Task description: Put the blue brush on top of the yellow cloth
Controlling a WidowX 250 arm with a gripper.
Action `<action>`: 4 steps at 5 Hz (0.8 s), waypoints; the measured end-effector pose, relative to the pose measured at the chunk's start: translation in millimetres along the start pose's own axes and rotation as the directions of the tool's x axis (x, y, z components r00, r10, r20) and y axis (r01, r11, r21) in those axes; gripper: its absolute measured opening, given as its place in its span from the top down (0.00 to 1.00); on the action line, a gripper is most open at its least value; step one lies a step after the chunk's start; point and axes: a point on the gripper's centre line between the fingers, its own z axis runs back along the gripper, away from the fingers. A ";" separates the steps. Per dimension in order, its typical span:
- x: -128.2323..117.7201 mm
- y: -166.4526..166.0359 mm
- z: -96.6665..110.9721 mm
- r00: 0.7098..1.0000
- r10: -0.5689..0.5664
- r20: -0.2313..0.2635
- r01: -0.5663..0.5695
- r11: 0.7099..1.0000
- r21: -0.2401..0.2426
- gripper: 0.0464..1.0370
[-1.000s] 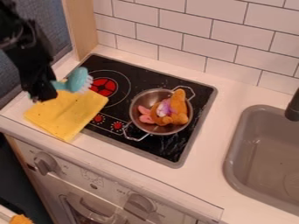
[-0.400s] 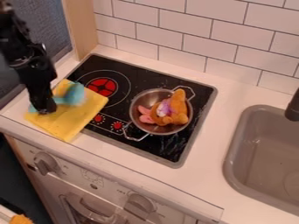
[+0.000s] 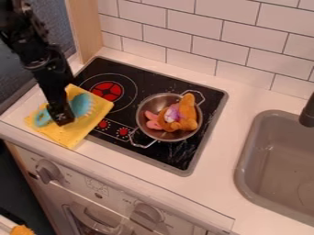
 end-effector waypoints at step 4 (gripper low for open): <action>18.6 19.0 61.9 0.988 0.000 0.153 -0.003 1.000 0.020 0.04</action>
